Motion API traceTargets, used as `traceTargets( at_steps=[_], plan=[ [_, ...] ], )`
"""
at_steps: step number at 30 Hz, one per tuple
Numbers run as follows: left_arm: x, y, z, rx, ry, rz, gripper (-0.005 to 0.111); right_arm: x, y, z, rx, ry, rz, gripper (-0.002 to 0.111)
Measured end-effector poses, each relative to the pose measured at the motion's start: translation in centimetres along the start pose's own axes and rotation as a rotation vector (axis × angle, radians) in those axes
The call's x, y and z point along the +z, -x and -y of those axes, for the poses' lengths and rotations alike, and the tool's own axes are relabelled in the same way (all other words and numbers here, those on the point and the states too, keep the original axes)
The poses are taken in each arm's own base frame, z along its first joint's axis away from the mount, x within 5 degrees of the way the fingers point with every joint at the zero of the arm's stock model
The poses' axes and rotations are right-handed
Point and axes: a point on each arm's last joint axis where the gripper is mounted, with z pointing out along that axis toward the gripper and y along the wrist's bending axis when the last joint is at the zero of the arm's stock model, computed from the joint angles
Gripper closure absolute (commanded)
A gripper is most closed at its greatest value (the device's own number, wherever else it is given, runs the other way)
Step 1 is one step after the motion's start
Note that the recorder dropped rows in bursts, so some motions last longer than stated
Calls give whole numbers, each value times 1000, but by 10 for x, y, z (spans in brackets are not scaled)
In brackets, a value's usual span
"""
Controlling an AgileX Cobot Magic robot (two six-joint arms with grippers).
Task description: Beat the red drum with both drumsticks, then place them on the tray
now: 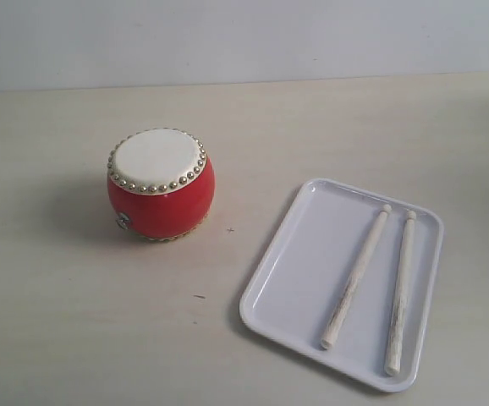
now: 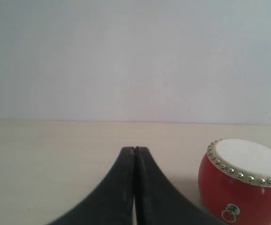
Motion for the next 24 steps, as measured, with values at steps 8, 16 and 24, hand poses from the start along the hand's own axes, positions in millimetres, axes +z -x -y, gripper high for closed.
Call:
traceTargets(
  at_steps=[8, 16, 24],
  plan=[
    [0, 0, 0, -37, 0, -2, 107, 0, 0, 0, 0, 0, 0, 108],
    [0, 0, -1, -201, 15, -1, 107, 0, 0, 0, 0, 0, 0, 108],
    [0, 0, -2, -217, 17, -1, 107, 0, 0, 0, 2, 1, 0, 108]
  ],
)
